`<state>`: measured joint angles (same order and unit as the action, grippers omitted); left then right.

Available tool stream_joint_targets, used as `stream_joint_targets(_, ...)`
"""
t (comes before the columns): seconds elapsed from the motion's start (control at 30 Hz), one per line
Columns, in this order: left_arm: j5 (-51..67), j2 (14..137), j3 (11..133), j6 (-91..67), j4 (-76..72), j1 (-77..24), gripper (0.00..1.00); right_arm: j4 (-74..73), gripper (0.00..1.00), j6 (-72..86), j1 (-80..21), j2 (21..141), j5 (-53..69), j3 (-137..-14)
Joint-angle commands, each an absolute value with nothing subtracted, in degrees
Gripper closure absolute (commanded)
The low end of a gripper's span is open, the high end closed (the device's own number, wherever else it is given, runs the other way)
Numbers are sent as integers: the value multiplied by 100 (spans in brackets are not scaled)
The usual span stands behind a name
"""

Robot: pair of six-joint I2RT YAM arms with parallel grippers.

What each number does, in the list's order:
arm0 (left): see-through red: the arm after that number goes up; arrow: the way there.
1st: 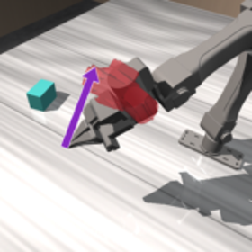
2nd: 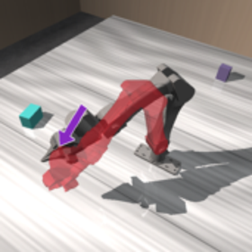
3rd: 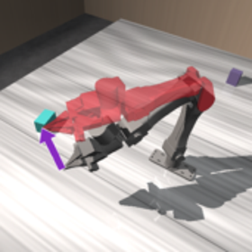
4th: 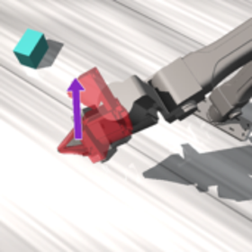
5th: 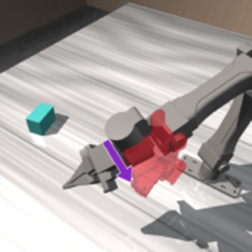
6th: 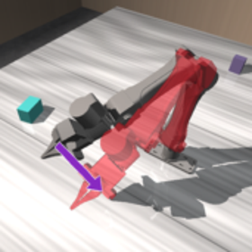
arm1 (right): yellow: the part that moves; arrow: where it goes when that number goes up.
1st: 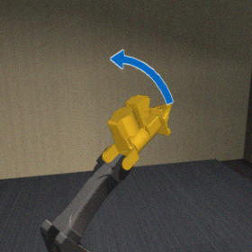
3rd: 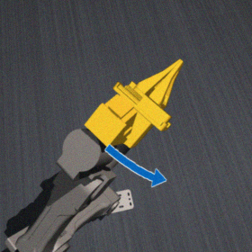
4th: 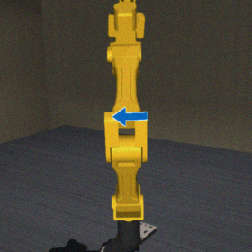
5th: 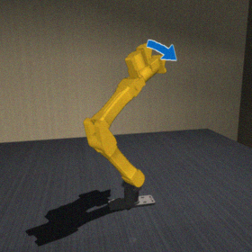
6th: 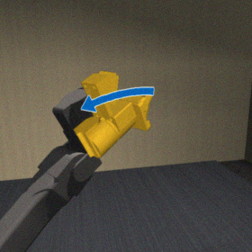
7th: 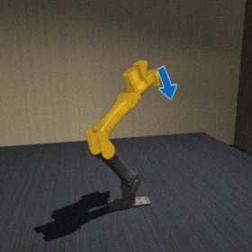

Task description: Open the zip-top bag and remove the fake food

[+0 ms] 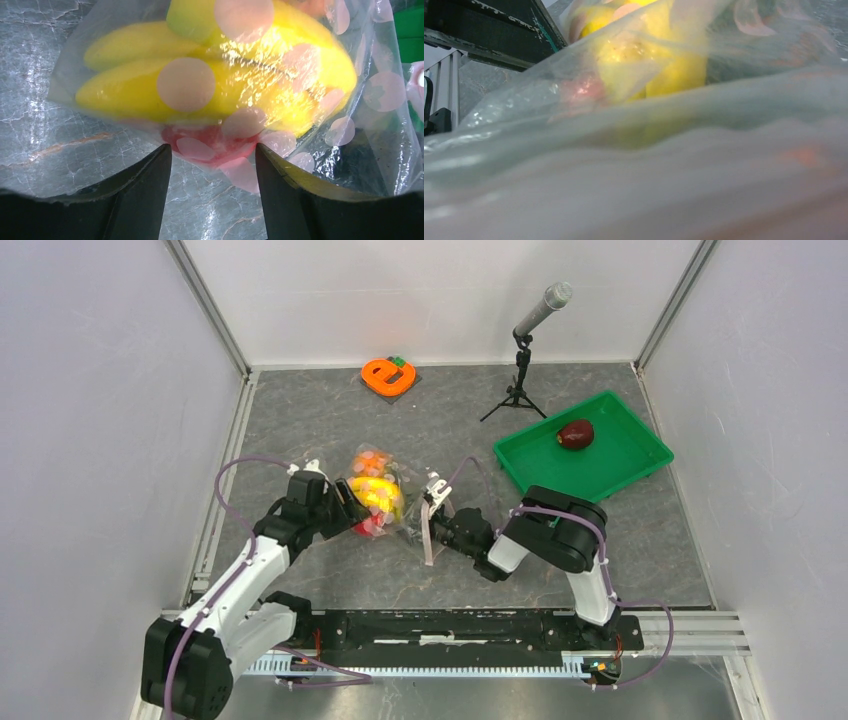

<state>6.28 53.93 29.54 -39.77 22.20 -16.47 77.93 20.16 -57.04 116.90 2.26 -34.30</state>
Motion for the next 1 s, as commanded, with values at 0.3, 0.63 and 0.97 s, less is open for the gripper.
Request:
stream_joint_targets(0.3, 19, 4887, 2834, -4359, 2335, -1652, 30, 5937, 63, 1449, -5719, 9653, -593, -2511)
stream_joint_targets(0.63, 128, 4765, 2824, -4283, 2289, -1646, 28, 6129, 47, 1068, -5721, 9368, -19, -2537)
stream_joint_targets(0.97, 730, 5042, 2640, -4298, 1989, -1650, 33, 7093, 36, 1355, -5717, 10520, 607, -3215)
